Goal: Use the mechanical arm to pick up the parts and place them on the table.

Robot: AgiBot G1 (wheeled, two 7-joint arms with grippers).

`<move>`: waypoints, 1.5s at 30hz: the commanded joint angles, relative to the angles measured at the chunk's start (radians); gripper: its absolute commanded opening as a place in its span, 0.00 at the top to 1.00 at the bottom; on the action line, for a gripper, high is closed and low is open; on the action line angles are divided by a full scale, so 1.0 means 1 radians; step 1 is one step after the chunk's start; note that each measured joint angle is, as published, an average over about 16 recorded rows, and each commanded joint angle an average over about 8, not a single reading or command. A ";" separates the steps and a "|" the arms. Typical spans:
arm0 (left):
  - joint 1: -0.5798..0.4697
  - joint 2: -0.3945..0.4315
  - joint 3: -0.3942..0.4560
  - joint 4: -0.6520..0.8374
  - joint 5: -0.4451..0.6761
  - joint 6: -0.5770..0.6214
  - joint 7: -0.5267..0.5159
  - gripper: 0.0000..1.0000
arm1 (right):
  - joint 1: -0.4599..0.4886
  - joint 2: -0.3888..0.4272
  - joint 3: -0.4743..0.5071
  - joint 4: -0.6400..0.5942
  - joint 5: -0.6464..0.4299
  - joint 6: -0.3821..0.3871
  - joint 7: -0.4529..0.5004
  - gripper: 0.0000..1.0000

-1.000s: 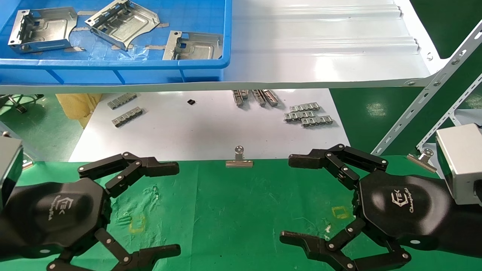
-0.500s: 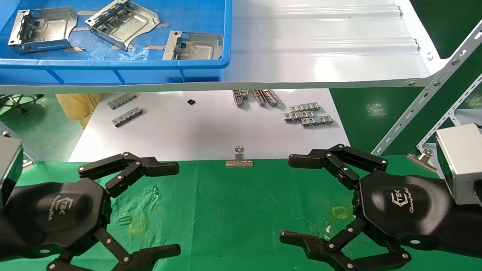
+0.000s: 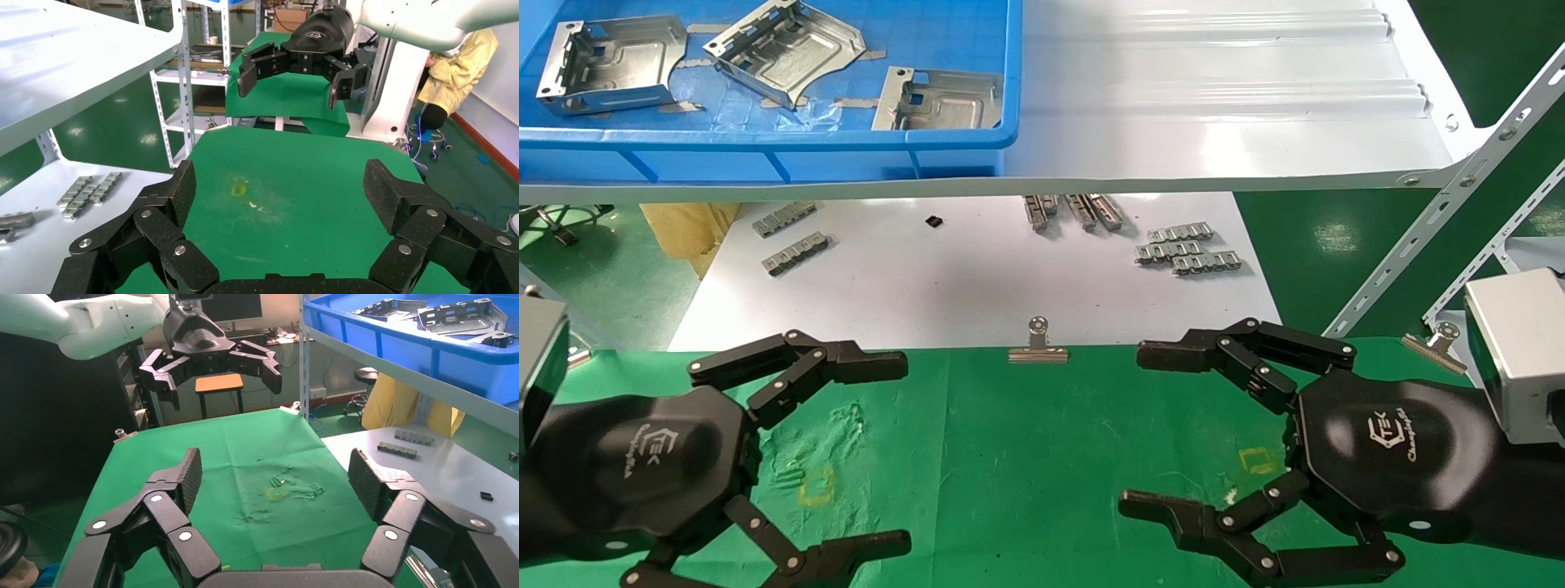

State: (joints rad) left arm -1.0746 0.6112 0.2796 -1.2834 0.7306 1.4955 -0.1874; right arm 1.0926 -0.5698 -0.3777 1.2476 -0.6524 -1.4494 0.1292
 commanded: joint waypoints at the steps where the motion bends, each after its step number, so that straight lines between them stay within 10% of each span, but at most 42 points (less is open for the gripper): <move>1: 0.000 0.000 0.000 0.000 0.000 0.000 0.000 0.00 | 0.000 0.000 0.000 0.000 0.000 0.000 0.000 1.00; 45: 0.000 0.000 0.000 0.000 0.000 0.000 0.000 0.00 | 0.000 0.000 0.000 0.000 0.000 0.000 0.000 1.00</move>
State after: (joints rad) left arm -1.0746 0.6112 0.2796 -1.2834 0.7306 1.4954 -0.1874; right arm 1.0926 -0.5698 -0.3777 1.2476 -0.6524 -1.4494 0.1292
